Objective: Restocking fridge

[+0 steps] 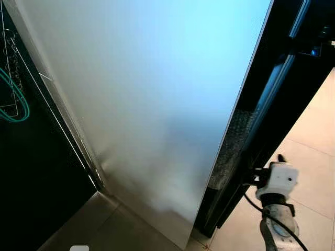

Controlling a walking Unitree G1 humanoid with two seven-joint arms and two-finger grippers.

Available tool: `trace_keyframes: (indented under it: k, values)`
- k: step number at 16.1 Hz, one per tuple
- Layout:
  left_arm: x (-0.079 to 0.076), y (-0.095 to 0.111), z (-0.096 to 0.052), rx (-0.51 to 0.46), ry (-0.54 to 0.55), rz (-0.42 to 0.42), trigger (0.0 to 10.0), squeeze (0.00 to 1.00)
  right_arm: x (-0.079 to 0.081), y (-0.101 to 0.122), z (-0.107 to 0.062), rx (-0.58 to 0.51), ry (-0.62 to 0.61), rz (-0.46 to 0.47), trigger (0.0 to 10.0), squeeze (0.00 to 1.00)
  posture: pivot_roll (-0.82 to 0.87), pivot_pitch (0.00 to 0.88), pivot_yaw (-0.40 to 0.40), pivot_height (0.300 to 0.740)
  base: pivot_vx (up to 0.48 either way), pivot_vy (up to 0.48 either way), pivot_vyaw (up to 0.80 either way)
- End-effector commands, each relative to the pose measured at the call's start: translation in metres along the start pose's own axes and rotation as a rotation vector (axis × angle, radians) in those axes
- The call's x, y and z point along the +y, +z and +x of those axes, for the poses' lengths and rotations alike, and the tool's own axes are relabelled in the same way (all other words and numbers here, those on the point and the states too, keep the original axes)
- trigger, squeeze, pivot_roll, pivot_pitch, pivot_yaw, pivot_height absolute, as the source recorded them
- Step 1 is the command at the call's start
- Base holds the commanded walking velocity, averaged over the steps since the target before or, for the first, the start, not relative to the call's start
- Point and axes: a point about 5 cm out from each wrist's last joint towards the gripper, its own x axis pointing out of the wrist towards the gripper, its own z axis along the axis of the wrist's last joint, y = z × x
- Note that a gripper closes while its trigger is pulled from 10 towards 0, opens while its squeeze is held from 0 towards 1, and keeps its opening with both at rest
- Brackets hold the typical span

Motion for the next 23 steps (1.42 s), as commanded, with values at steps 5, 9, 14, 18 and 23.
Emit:
trace_keyframes:
  k: [5, 9, 14, 18, 23]
  values:
    - [-0.004, -0.004, -0.001, 0.012, -0.008, -0.003, 10.0, 0.00, 0.002, 0.006, 0.004, -0.021, -0.010, -0.002, 10.0, 0.00, -0.04, 0.000, -0.037, 0.740, 0.000, 0.000, 0.00]
    - [-0.005, -0.003, -0.001, 0.011, -0.007, -0.012, 10.0, 0.00, 0.015, 0.008, 0.011, -0.022, 0.054, 0.017, 10.0, 0.00, -0.04, 0.000, -0.039, 0.740, 0.000, 0.000, 0.00]
    - [-0.006, -0.004, -0.001, 0.014, -0.009, -0.017, 10.0, 0.00, 0.014, 0.014, 0.022, -0.046, 0.035, 0.027, 10.0, 0.00, -0.04, 0.000, -0.042, 0.740, 0.000, 0.000, 0.00]
    - [-0.005, -0.007, -0.001, 0.022, -0.003, -0.021, 10.0, 0.00, 0.004, 0.018, 0.020, -0.070, -0.013, 0.006, 10.0, 0.00, -0.03, 0.000, -0.046, 0.740, 0.000, 0.000, 0.00]
    - [-0.004, -0.009, -0.002, 0.027, 0.000, -0.018, 10.0, 0.00, -0.005, 0.014, 0.002, -0.050, -0.032, -0.009, 10.0, 0.00, -0.03, 0.000, -0.046, 0.740, 0.000, 0.000, 0.00]
